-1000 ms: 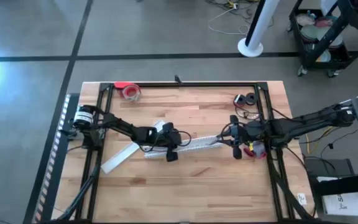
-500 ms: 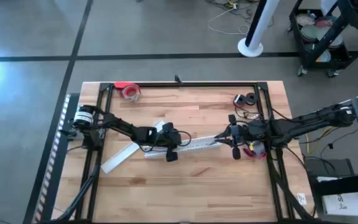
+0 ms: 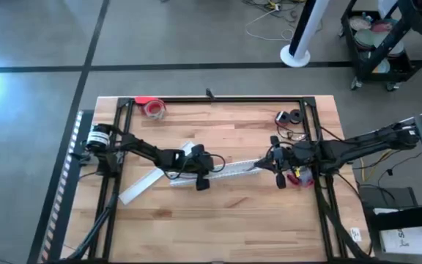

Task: Ziptie cables
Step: Put the zip-tied cables into the white cable duct

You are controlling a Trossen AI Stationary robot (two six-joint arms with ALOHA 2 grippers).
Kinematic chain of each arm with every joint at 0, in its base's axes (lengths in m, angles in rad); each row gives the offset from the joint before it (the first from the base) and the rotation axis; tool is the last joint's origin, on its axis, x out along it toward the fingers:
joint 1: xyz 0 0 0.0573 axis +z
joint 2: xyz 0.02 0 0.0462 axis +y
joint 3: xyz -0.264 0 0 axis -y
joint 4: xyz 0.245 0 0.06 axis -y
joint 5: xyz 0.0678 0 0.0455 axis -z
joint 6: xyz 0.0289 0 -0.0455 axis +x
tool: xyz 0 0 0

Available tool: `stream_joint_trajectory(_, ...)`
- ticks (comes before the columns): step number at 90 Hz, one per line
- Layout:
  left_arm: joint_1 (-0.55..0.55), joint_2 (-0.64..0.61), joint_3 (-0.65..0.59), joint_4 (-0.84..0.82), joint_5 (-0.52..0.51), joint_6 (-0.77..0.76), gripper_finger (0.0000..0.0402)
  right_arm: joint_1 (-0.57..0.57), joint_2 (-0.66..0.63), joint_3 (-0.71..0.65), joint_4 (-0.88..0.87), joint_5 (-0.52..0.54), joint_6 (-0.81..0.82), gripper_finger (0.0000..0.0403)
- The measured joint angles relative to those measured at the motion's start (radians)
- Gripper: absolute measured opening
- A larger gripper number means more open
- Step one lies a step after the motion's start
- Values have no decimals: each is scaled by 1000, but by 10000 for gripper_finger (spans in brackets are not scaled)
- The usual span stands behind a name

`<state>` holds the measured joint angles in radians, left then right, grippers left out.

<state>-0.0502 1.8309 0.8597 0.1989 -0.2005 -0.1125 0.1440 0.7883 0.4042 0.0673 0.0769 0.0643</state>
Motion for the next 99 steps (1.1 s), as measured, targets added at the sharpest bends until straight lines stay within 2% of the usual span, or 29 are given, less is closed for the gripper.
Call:
stream_joint_trajectory(16,0,0,3,-4,0,-1,0,0,-17,0,-14,-1,-6,53)
stream_joint_trajectory(29,0,0,6,-7,0,-1,0,0,-42,0,-19,-6,-9,60)
stream_joint_trajectory(40,0,0,7,-7,0,-1,0,0,-74,0,-64,-6,-1,46)
stream_joint_trajectory(53,0,0,7,-6,0,-2,0,0,-98,0,-70,-6,23,8)
stream_joint_trajectory(60,0,0,7,-5,0,-5,0,0,-95,0,-65,17,60,4)
stream_joint_trajectory(78,0,-3,7,-5,0,-14,0,0,6,13,-11,79,209,0)
stream_joint_trajectory(99,0,-5,7,-7,0,-21,0,-4,264,150,-17,134,316,0)
